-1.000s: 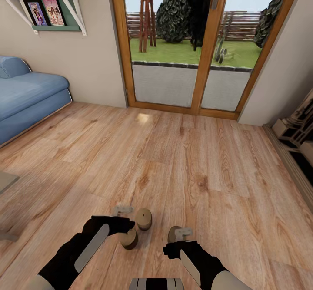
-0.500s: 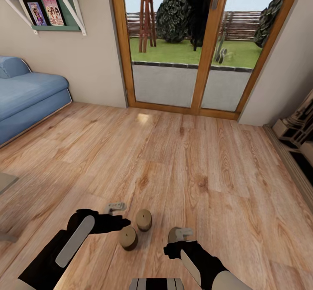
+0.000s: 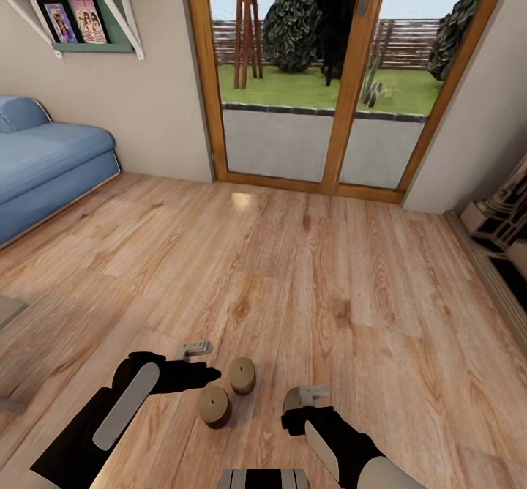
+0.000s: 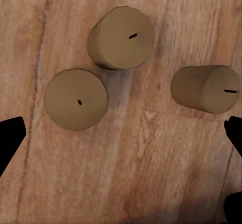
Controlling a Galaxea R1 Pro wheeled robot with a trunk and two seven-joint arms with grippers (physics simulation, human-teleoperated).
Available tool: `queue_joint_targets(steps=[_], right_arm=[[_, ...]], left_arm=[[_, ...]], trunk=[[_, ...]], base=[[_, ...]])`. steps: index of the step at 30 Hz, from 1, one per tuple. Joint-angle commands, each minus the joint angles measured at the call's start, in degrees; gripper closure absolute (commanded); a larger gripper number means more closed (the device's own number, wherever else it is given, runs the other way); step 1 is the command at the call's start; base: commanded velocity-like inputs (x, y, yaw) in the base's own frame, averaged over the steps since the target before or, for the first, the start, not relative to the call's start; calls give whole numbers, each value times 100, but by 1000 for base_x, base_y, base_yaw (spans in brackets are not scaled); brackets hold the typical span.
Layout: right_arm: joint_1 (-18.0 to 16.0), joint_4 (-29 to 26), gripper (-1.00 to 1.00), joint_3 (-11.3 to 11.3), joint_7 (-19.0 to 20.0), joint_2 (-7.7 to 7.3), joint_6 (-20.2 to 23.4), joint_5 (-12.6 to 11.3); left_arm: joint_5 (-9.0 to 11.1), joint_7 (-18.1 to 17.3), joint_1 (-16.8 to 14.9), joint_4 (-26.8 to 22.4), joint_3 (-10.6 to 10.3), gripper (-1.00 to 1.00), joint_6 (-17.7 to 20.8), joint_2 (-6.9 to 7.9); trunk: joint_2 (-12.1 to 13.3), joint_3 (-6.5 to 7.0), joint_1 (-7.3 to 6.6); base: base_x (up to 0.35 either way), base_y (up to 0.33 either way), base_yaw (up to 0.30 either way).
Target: Place each of the two pumpkins and all three candles from the living room inside a cabinet in the living room (use any cabinet), then make sure every cabinet is closed, and position the cauldron so it is next to a table in the living room.
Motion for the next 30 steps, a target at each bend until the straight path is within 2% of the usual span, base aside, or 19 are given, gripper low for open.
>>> queue_joint_targets(steps=[1, 30], right_arm=[[-3, -10, -100, 46, -59, -5, 21, -61], [-3, -28, -100, 49, -72, 12, -82, -49]], left_arm=[[60, 60, -4, -6, -12, -100, 6, 4], [57, 60, -4, 1, -5, -100, 6, 30]], trunk=[[-2, -5, -1], [-2, -5, -1]], base=[[3, 0, 0], [43, 0, 0]])
